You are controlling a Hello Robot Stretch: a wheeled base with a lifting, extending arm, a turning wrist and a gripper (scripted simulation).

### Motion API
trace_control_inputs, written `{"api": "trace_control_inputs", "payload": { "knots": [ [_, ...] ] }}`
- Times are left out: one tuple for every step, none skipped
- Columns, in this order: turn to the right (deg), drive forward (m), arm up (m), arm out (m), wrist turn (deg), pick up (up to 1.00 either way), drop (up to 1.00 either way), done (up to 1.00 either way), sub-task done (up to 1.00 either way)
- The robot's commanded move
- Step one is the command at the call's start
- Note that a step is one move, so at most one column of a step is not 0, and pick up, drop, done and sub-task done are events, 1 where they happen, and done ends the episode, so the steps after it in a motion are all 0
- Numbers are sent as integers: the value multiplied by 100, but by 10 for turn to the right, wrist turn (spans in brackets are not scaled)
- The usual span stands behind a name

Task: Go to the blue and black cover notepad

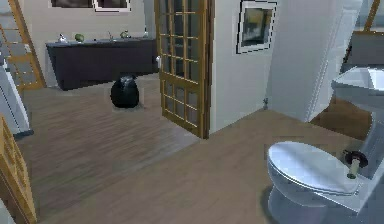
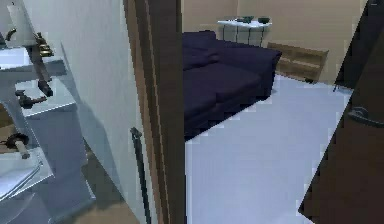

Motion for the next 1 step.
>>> {"api": "trace_control_inputs", "payload": {
  "knots": [
    [60, 0, 0, 0, 0, 0, 0, 0, 0]
  ]
}}
